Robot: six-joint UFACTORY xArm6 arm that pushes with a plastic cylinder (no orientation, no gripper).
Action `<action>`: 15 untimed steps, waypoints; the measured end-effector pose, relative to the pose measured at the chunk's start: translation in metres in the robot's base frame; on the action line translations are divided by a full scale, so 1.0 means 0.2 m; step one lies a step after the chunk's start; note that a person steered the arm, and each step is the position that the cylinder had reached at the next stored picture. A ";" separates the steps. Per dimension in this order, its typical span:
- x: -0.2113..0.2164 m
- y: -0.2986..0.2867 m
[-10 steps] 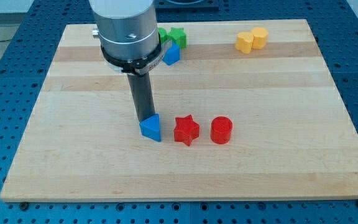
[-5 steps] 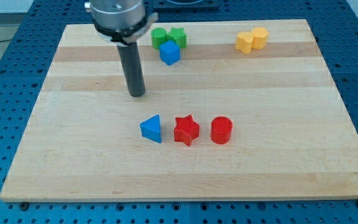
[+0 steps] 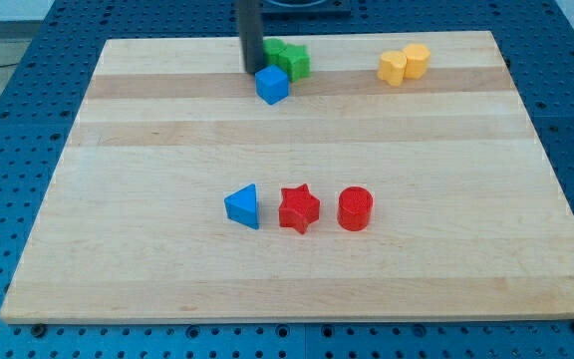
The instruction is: Drag the blue cube to the left of the blue triangle
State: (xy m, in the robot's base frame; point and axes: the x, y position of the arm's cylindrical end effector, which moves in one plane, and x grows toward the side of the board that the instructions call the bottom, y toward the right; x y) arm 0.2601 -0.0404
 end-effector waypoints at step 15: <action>1.23 -0.87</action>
State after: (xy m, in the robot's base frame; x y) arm 0.5055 -0.2138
